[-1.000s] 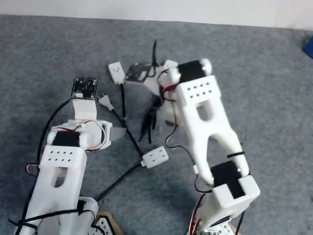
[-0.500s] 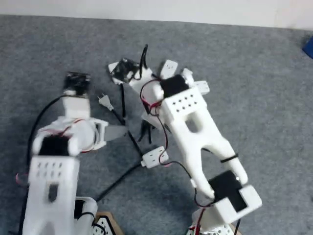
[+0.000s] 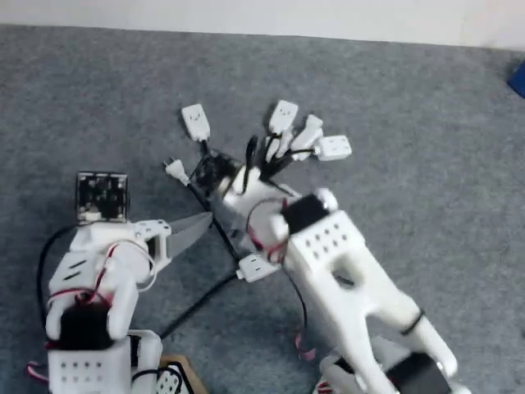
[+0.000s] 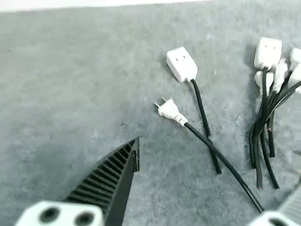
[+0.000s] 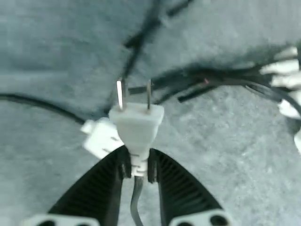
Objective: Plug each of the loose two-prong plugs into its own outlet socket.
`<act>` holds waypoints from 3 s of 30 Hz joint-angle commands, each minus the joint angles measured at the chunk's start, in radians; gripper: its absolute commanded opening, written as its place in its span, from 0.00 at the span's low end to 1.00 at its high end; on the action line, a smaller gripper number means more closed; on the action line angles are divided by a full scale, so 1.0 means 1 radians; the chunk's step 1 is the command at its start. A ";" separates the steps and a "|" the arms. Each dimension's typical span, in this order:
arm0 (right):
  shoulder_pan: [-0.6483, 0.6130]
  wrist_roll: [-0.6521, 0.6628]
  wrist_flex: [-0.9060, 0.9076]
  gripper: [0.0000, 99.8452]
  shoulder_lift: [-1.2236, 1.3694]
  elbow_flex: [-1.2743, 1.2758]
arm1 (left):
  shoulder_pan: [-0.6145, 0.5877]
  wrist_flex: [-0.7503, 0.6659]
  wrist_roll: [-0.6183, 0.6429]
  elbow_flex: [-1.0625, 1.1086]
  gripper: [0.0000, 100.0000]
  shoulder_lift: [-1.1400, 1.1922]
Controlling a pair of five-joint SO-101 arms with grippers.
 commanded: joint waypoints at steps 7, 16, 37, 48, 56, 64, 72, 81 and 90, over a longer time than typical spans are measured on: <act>-0.140 -0.057 0.111 0.01 -0.208 -0.005 | 0.039 -0.175 -0.011 0.010 0.49 0.245; -0.136 -0.049 0.128 0.01 -0.180 -0.061 | 0.094 -0.183 -0.044 0.008 0.49 0.283; -0.099 -0.141 0.081 0.01 0.050 -0.168 | 0.142 -0.181 -0.044 0.013 0.49 0.283; -0.097 -0.097 0.369 0.01 0.058 -0.552 | 0.150 -0.181 -0.044 0.018 0.49 0.289; -0.077 -0.092 0.378 0.01 0.059 -0.565 | 0.193 -0.181 -0.044 0.051 0.49 0.283; 0.051 0.094 0.444 0.01 0.237 -0.486 | 0.027 -0.183 0.051 0.002 0.49 0.283; 0.082 0.477 0.461 0.01 0.435 -0.542 | -0.013 -0.183 0.137 0.007 0.49 0.291; 0.031 0.870 0.550 0.01 0.433 -0.549 | -0.013 -0.259 0.132 0.059 0.49 0.291; -0.039 1.005 0.522 0.01 0.438 -0.636 | -0.079 -0.261 0.138 0.051 0.49 0.291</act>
